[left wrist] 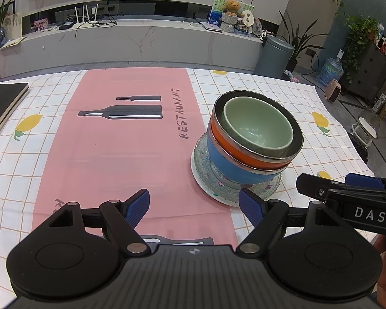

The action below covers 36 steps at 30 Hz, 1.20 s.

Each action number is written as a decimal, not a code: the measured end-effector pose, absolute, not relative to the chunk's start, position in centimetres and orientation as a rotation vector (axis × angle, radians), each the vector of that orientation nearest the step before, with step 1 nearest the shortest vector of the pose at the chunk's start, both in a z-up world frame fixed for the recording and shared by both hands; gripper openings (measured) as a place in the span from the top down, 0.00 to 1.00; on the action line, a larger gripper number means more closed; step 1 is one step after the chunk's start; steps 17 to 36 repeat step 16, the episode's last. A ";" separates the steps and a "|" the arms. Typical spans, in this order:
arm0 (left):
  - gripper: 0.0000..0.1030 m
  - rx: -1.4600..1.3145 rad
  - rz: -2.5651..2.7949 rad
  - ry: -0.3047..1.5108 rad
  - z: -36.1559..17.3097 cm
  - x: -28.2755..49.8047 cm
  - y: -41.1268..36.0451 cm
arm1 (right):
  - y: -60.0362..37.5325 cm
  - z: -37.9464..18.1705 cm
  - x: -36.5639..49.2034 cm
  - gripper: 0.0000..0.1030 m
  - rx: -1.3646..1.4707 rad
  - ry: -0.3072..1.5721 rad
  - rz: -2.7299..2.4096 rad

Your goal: Organize plates and bowls

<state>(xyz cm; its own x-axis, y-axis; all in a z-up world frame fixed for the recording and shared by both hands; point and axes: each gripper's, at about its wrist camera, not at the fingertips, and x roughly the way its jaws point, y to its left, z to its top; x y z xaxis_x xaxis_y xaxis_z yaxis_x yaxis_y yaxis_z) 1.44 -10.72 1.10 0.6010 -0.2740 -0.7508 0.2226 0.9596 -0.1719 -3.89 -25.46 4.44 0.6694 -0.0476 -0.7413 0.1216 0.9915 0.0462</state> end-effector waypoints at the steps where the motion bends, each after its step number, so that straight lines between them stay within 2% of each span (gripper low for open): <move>1: 0.10 -0.062 -0.288 0.879 1.1 1.4 -10.7 | -25.5 4.4 -3.9 0.12 0.095 0.832 -0.096; 12: 0.11 -0.055 -0.288 0.872 1.2 1.5 -10.7 | -25.5 4.4 -3.9 0.12 0.097 0.832 -0.100; 15: 0.14 -0.061 -0.300 0.850 1.2 1.3 -10.6 | -25.5 4.5 -3.9 0.12 0.104 0.830 -0.101; 36: 0.14 -0.064 -0.298 0.852 1.3 1.4 -10.6 | -25.5 4.5 -3.9 0.12 0.103 0.830 -0.104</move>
